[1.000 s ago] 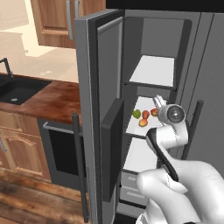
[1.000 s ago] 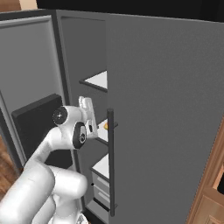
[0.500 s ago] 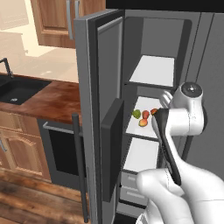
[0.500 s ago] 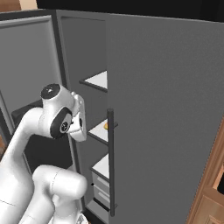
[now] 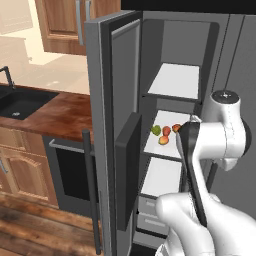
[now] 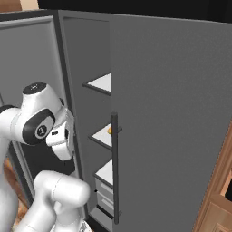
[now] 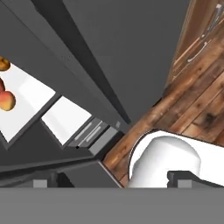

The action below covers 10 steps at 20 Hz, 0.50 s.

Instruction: Take the peach and sweet potato from the highest rack and move them to the second highest rack where the broccoli and mango are located, to maximize freezer space. Close the freezer door after rearranging.

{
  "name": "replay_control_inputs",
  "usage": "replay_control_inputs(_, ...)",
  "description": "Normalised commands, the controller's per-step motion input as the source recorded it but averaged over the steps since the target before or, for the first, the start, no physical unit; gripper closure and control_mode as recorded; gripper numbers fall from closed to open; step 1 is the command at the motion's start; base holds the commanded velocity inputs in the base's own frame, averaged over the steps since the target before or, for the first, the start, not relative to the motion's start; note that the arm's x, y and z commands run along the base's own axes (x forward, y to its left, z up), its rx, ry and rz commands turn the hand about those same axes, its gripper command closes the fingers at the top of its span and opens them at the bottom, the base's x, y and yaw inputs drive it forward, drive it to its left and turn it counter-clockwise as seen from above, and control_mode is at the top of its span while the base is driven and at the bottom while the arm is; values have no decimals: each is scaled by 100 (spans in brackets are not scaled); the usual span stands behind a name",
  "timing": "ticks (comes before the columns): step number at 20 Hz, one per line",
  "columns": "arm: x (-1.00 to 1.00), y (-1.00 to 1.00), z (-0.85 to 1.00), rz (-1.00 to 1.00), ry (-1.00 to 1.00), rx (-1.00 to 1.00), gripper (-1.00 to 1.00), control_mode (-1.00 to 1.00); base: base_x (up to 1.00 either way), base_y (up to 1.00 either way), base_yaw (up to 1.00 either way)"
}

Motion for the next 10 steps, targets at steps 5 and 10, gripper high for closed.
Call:
replay_control_inputs(5, -83, 0, -22, 0, 1, -2, -100, -100, 0, 0, 0)
replay_control_inputs(10, -67, 1, -21, 0, 0, 0, -100, 100, -18, 5, -2)
